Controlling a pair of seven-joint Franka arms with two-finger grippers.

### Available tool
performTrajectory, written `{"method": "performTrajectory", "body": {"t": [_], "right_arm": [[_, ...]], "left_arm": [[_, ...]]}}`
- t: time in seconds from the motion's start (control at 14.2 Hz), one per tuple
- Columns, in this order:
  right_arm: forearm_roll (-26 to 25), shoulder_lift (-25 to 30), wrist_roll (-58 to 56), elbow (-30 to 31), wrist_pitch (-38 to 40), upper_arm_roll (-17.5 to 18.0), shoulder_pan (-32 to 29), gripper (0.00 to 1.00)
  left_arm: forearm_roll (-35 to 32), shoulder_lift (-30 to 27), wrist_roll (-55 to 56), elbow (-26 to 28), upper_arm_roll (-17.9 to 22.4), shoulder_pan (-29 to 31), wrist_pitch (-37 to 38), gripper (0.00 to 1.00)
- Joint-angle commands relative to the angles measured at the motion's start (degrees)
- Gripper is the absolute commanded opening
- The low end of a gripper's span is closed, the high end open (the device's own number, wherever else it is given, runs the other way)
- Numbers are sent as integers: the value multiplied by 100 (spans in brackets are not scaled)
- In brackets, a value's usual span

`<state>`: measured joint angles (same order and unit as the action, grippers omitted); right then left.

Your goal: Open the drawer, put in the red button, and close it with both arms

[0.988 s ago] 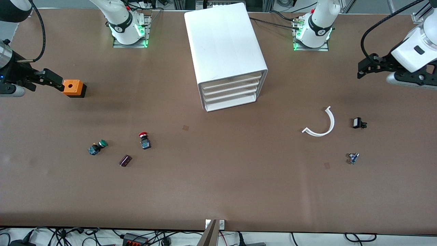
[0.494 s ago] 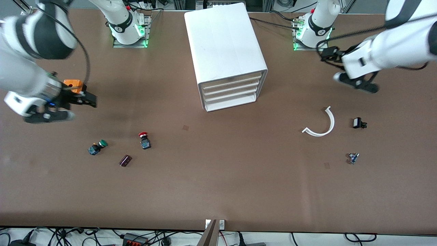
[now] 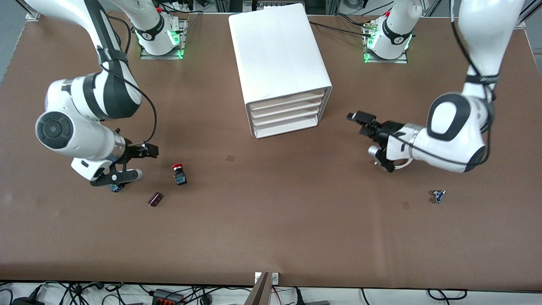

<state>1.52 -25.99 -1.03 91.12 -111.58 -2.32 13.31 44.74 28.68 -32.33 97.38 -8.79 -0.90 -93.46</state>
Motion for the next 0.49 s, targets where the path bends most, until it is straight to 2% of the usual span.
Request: {"method": "performTrajectory", "body": {"t": [0.0,0.21,0.42], "right_arm": [[85,-563,-64,-357,-468,-32,311,100],[94,-1108,-142,-507,-890,81,321,100],[94,-1540,-598,-507,-1348,118,321,100]], "left_arm": [[736,-74,-431,570,-254,-24,-594,100],[887,-82,-511,1089,-632,-77,-962,100],[887,-100,-783,1651,-1211,-51,-1910,94]]}}
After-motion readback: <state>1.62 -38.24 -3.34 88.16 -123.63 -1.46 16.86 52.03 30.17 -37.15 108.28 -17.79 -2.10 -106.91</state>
